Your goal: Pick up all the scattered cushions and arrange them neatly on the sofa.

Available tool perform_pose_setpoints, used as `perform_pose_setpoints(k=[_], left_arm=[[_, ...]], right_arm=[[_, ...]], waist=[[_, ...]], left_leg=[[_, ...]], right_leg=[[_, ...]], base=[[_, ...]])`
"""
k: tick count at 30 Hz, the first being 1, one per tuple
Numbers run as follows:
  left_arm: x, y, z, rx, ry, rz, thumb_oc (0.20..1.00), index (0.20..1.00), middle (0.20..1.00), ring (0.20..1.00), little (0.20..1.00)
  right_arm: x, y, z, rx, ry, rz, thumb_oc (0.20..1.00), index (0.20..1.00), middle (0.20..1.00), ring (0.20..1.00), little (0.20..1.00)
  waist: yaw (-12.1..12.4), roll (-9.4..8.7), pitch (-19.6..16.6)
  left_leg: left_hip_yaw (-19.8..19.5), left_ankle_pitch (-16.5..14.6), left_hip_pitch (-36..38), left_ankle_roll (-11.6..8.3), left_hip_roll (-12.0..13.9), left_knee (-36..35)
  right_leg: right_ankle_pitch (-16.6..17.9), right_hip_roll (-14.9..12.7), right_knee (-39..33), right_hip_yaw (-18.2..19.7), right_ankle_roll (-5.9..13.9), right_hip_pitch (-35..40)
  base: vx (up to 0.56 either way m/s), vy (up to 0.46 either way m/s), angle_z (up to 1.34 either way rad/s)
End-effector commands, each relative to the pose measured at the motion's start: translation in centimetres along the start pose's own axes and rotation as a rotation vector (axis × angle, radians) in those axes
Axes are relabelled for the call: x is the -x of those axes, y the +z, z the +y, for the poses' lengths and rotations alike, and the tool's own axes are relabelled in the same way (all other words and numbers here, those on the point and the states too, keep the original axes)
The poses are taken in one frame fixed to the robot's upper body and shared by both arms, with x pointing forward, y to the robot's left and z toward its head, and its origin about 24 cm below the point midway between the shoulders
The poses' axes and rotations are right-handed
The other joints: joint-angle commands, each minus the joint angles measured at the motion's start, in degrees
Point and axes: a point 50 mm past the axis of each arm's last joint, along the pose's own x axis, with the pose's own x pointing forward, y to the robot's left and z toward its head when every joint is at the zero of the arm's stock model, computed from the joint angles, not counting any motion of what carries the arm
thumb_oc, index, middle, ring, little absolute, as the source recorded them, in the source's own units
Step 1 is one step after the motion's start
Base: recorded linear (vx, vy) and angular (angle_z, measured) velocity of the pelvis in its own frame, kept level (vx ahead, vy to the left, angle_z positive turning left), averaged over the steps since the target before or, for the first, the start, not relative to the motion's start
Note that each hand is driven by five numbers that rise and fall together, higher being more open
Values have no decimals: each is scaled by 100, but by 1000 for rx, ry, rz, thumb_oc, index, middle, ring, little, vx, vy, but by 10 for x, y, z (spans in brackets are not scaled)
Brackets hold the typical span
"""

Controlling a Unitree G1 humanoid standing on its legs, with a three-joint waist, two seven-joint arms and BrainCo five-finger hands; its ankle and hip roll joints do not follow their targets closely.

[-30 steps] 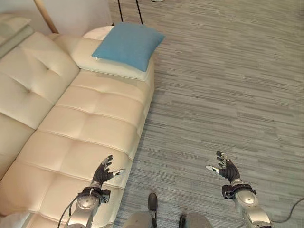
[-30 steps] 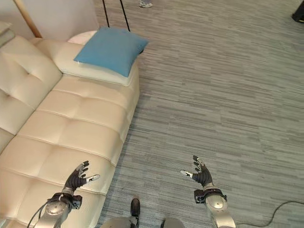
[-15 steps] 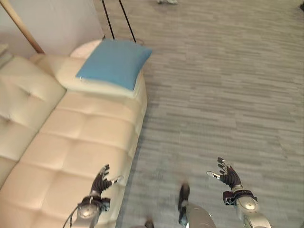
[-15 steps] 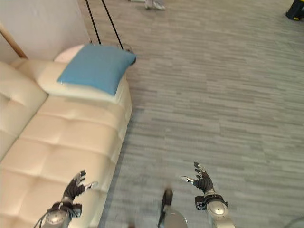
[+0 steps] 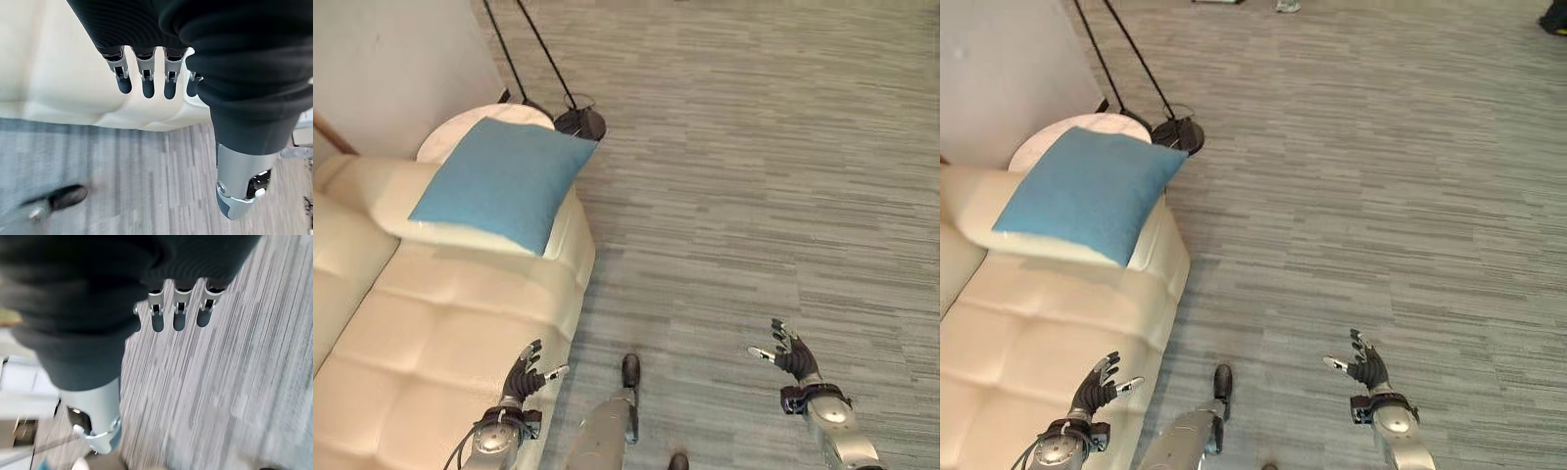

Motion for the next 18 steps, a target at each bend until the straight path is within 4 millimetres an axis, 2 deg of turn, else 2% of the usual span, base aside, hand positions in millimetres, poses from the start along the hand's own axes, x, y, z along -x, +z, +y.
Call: perform_pose_setpoints(k=[1, 4, 7, 8, 9, 10, 12, 13, 15, 16, 17, 18], left_arm=[[-3, 20, 11, -41, 21, -99, 1000, 1000, 1000, 1000, 1000], [0, 17, 18, -56, 30, -84, 1000, 1000, 1000, 1000, 1000], [1, 19, 30, -69, 54, -87, 1000, 1000, 1000, 1000, 1000], [1, 19, 30, -69, 54, -87, 1000, 1000, 1000, 1000, 1000], [1, 19, 32, -72, 62, -85, 1000, 1000, 1000, 1000, 1000], [1, 21, 35, -70, 72, -91, 1000, 1000, 1000, 1000, 1000], [0, 21, 35, -68, 76, -92, 1000, 1000, 1000, 1000, 1000], [0, 20, 35, -56, 79, -92, 1000, 1000, 1000, 1000, 1000], [-1, 21, 33, -48, 77, -93, 1000, 1000, 1000, 1000, 1000], [-1, 20, 32, -43, 78, -90, 1000, 1000, 1000, 1000, 1000], [-3, 21, 30, -33, 78, -91, 1000, 1000, 1000, 1000, 1000], [-3, 21, 30, -32, 78, -91, 1000, 1000, 1000, 1000, 1000]], right_arm=[[-5, 27, -5, -10, -12, -137, 1000, 1000, 1000, 1000, 1000], [-4, 22, 1, -23, 10, -116, 1000, 1000, 1000, 1000, 1000], [-6, 28, 9, -26, 38, -142, 1000, 1000, 1000, 1000, 1000], [-6, 28, 9, -27, 38, -142, 1000, 1000, 1000, 1000, 1000], [-6, 29, 11, -26, 44, -143, 1000, 1000, 1000, 1000, 1000], [-7, 30, 13, -27, 52, -147, 1000, 1000, 1000, 1000, 1000], [-7, 32, 12, -26, 52, -155, 1000, 1000, 1000, 1000, 1000], [-7, 34, 11, -31, 49, -161, 1000, 1000, 1000, 1000, 1000], [-7, 34, 10, -33, 47, -162, 1000, 1000, 1000, 1000, 1000], [-7, 33, 9, -34, 42, -157, 1000, 1000, 1000, 1000, 1000], [-6, 31, 7, -33, 38, -147, 1000, 1000, 1000, 1000, 1000], [-6, 31, 7, -33, 38, -147, 1000, 1000, 1000, 1000, 1000]], waist=[[335, -108, -43], [412, -345, -149], [467, -497, -139], [468, -500, -141], [465, -504, -136], [371, -403, -66], [310, -348, -42], [182, -240, 39], [92, -207, 122], [6, -190, 153], [-129, -197, 229], [-139, -201, 224]], left_leg=[[-125, 355, 368, -471, 367, -392], [-87, 134, 353, -328, 284, -18], [-70, -232, 519, -103, 127, 137], [-66, -236, 515, -101, 126, 141], [-102, -322, 599, -51, 104, 150], [-288, -493, 979, 24, 77, 60], [-383, -531, 1100, 24, 80, 21], [-564, -674, 1417, 18, 84, -49], [-682, -779, 1595, 6, 53, -43], [-802, -839, 1731, -9, 15, -74], [-1075, -1032, 1990, -39, -112, -47], [-1083, -1017, 1978, -39, -117, -51]], right_leg=[[23, -156, 415, 101, 369, -609], [70, -412, 748, 116, 527, -572], [647, -781, 1757, 67, 866, -921], [644, -784, 1763, 70, 869, -926], [824, -869, 2078, 70, 894, -1081], [907, -843, 2516, 130, 747, -1646], [841, -778, 2498, 122, 691, -1853], [649, -731, 2208, 31, 576, -2222], [614, -707, 2005, -2, 550, -2326], [677, -647, 1720, 37, 549, -2453], [893, -497, 1171, 306, 640, -2699], [912, -502, 1150, 298, 640, -2699]], base=[[456, 140, 33], [387, 160, 21], [236, 173, 8], [184, 123, 19], [278, 133, 32], [368, 155, 38], [290, 68, 17], [214, 12, 49], [283, 7, 111], [454, -44, 85], [327, -49, 48], [463, -87, 88]])
